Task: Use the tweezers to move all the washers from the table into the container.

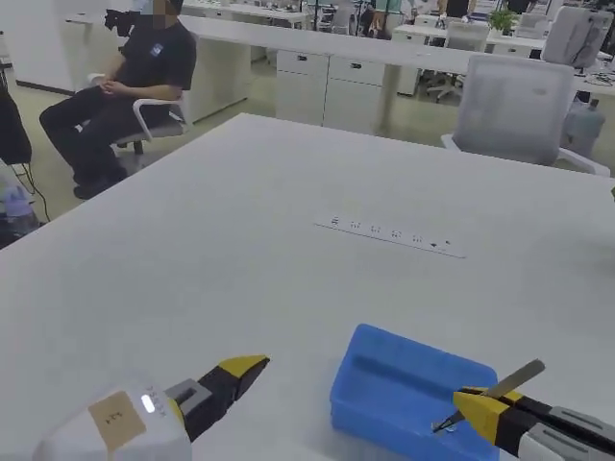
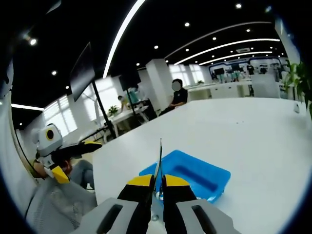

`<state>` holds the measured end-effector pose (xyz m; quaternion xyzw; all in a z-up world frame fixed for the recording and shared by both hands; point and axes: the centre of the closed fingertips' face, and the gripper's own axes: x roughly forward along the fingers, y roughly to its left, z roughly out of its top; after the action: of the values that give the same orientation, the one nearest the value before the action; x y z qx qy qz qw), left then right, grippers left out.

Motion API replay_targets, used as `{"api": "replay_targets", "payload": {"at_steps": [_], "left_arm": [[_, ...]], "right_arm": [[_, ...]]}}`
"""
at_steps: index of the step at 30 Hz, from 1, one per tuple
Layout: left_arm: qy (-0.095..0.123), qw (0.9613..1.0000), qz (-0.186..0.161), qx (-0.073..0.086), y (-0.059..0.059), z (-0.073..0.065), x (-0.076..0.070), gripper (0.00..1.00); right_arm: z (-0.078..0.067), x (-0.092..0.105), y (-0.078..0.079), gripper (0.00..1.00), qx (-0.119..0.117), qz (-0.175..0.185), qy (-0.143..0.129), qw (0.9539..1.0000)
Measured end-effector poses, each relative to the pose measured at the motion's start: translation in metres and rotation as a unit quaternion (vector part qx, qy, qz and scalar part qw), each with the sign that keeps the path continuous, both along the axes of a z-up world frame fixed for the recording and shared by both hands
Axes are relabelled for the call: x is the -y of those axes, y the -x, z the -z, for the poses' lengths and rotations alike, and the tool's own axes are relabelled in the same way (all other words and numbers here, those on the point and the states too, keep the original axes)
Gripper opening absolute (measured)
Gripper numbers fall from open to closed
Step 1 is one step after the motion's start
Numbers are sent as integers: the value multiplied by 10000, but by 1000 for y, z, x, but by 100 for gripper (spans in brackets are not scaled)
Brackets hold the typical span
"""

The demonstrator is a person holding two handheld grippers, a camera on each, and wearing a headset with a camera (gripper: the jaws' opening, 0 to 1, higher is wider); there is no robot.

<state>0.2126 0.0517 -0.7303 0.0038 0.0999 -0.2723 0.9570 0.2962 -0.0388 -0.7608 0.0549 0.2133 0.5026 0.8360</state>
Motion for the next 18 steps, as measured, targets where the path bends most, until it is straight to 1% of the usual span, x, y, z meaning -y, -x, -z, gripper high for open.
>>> {"api": "replay_targets", "payload": {"at_steps": [1, 2, 4, 6, 8, 9, 10, 11, 14, 16, 17, 18], "left_arm": [[16, 10000, -37, 70, -1, -2, -1, 86], [17, 10000, -54, 69, -1, -2, -2, 88], [59, 10000, -61, -4, -1, -1, -2, 87], [53, 10000, -71, 28, -1, -2, -3, 86], [-2, 9999, -119, 100, -2, -4, -4, 89], [13, 9999, -132, 107, -2, -3, -5, 91], [49, 9999, -132, 65, -3, -3, -4, 93], [65, 9999, -128, 24, -2, -1, -4, 94], [-25, 9999, -136, 40, -2, -1, -5, 92], [-38, 9999, -129, 35, -2, 0, -5, 94], [-86, 9999, -117, -35, -2, 4, -5, 94], [-214, 9996, -142, -96, -2, 7, -6, 94]], "right_arm": [[0, -1, -2, 3, -2, 0, 6, 10000], [2, -1, -4, 3, -8, -15, 33, 10000], [4, -1, -8, 3, -18, -18, 78, 10000], [8, -1, -12, 3, -51, -17, 152, 9999], [13, 2, -18, 3, -102, 62, 301, 9995], [18, 5, -22, 3, -97, 97, 471, 9988], [21, 7, -24, 3, -99, 106, 571, 9983], [22, 7, -26, 3, -90, 97, 613, 9980], [27, 6, -33, 3, -110, 31, 758, 9971], [31, 5, -37, 3, -93, -24, 874, 9961], [33, 3, -39, 3, -85, -72, 927, 9956], [34, 1, -40, 3, -57, -122, 970, 9952]]}}
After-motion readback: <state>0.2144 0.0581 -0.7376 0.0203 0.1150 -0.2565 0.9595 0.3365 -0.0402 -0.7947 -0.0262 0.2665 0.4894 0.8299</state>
